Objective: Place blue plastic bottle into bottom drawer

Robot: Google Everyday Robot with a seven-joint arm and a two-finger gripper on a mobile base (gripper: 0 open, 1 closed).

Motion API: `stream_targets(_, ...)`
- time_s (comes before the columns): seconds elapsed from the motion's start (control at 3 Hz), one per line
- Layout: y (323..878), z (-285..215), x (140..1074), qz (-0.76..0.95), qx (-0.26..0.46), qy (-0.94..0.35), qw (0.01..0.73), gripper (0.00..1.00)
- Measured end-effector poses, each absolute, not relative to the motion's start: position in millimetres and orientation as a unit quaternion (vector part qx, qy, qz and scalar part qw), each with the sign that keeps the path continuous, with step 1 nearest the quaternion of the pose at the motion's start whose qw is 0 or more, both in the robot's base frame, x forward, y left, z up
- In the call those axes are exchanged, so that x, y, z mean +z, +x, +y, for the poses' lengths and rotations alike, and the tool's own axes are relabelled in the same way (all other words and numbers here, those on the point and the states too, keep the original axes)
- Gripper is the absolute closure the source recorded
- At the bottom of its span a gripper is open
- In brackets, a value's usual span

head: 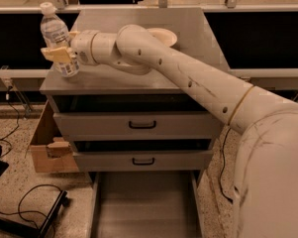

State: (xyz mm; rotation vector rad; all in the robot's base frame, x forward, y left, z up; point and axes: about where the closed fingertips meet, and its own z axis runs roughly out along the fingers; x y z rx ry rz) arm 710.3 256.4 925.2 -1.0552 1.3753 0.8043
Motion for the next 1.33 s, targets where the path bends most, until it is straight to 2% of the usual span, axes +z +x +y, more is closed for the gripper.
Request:
stream_targets(0.33,675.5,247.8,946.2,0.568,0.349,-0.462,0.585,1.0)
stream_targets(0.67,614.8,236.0,952.7,0.553,0.359,-0.471,0.586,1.0)
stream_targets(1.33,490.8,204.7,875.9,0.564,0.364,-0.495,0.551,1.0)
